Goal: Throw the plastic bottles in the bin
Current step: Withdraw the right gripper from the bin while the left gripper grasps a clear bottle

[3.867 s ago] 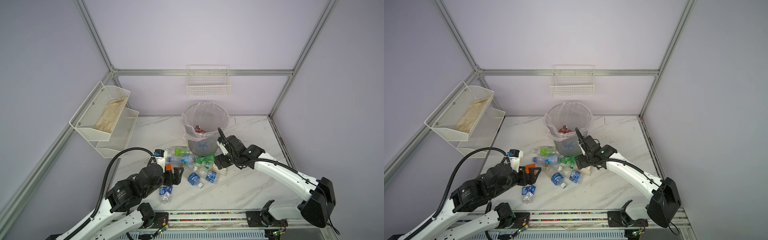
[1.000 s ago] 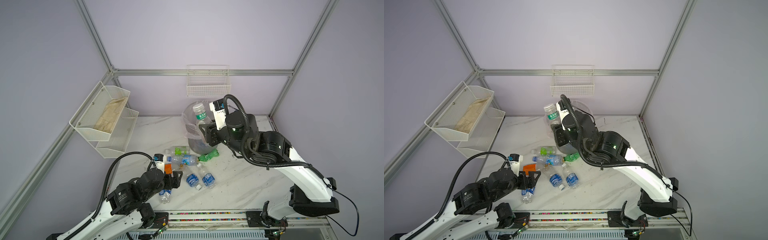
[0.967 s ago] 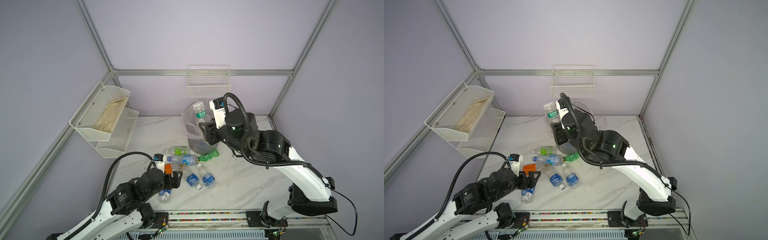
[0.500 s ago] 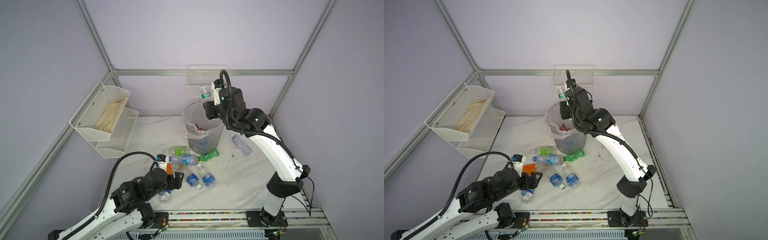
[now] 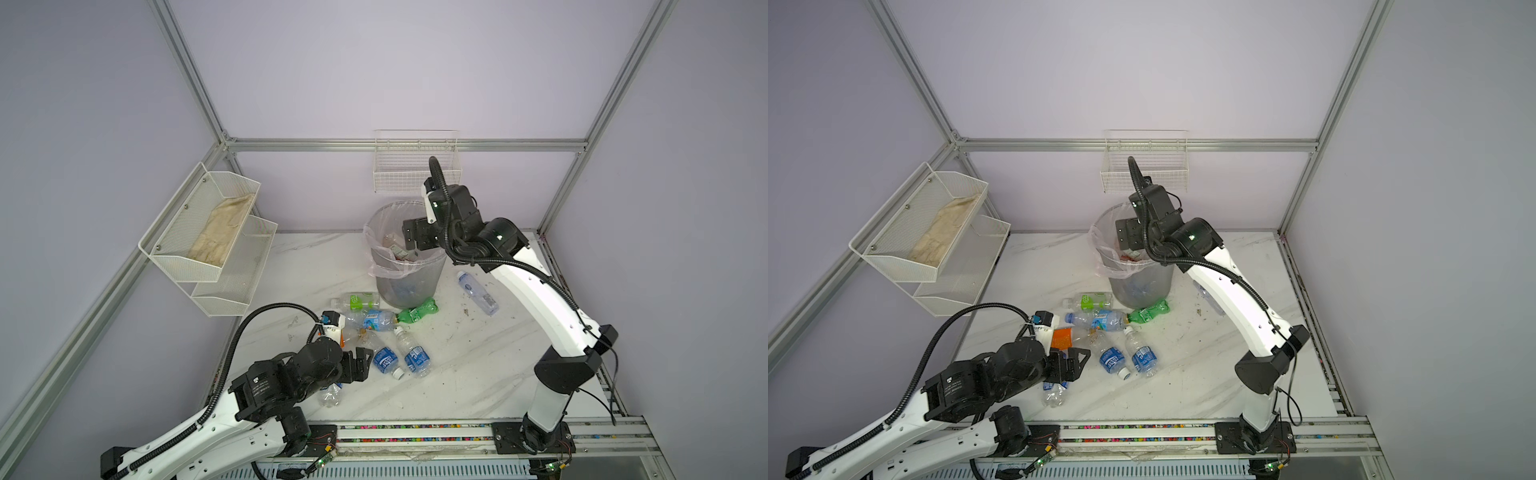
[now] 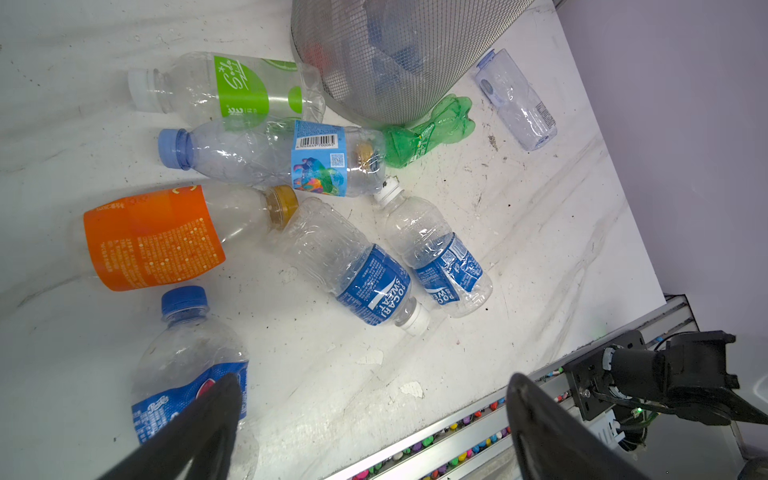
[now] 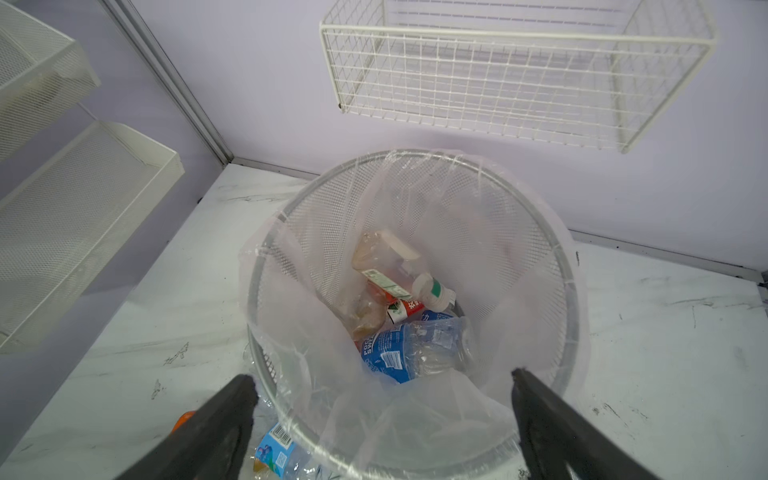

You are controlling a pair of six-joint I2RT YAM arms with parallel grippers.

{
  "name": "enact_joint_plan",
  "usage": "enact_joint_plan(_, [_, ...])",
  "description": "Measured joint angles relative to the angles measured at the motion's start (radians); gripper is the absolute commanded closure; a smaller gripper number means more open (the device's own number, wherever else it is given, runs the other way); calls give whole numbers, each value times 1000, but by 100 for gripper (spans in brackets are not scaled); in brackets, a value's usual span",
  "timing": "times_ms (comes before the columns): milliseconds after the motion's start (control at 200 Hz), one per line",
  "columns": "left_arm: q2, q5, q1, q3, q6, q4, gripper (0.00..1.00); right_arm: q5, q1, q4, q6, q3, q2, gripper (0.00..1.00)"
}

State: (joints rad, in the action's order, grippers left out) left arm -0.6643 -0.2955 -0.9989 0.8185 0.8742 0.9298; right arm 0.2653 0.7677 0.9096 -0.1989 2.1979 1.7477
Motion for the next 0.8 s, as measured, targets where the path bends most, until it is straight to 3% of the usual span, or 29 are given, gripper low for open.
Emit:
enact_joint_plan(420, [-160,-2,-31,-28,97,-75,3,-19,0,-131,-61,-471,-310,2])
enact_joint_plan(800, [-329,-17,-31,-31,193,-149,6,63,1,-148,-185,-799,-531,2])
